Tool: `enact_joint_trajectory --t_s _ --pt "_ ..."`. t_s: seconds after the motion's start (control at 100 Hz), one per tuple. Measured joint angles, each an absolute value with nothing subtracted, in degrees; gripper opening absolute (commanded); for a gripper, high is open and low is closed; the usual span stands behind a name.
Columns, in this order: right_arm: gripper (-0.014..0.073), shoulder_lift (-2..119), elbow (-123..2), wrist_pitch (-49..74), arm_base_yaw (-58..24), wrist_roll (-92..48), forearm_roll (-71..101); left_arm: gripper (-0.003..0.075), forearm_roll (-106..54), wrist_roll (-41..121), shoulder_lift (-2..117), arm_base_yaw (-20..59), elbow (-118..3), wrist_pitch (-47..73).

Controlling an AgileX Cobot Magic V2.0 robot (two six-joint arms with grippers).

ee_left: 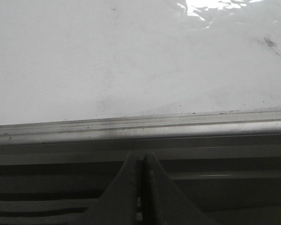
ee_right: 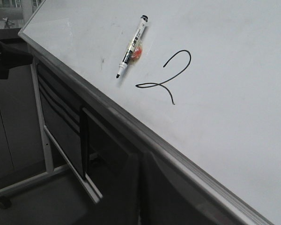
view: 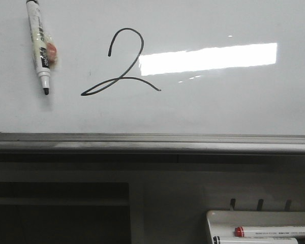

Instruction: Write number 2 on whiteboard

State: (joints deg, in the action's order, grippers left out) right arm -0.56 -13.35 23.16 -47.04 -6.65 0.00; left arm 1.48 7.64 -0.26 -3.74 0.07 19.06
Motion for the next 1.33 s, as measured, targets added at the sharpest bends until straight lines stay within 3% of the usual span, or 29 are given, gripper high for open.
enact_joint_trajectory --t_s 0.15,0.44,0.6,0.71,0.91,1.33 --pt "-0.0071 -0.6 -12.6 22.7 -42.8 -6.7 -2.2 -0.0020 1.5 7.6 -0.3 -3.7 0.1 19.1" --pt "-0.0071 -0.6 -11.2 20.9 -12.8 -5.5 -1.8 -0.0020 1.5 7.6 -0.3 -3.7 0.1 19.1" --pt "-0.0071 -0.6 -4.3 16.0 -3.8 -3.8 0.0 -0.0020 1.5 7.6 -0.3 -3.7 0.1 19.1" --pt "-0.0071 -0.6 0.8 12.2 -1.6 -0.4 0.0 -0.0020 1.5 7.6 -0.3 -3.7 0.1 19.1" --pt "-0.0071 -0.6 0.8 18.0 -0.7 1.0 0.0 -0.0020 1.5 7.6 -0.3 -3.7 0.1 19.1" --pt "-0.0071 -0.6 0.8 18.2 -0.6 1.1 0.0 -0.0020 1.6 7.6 -0.3 -3.7 0.1 19.1"
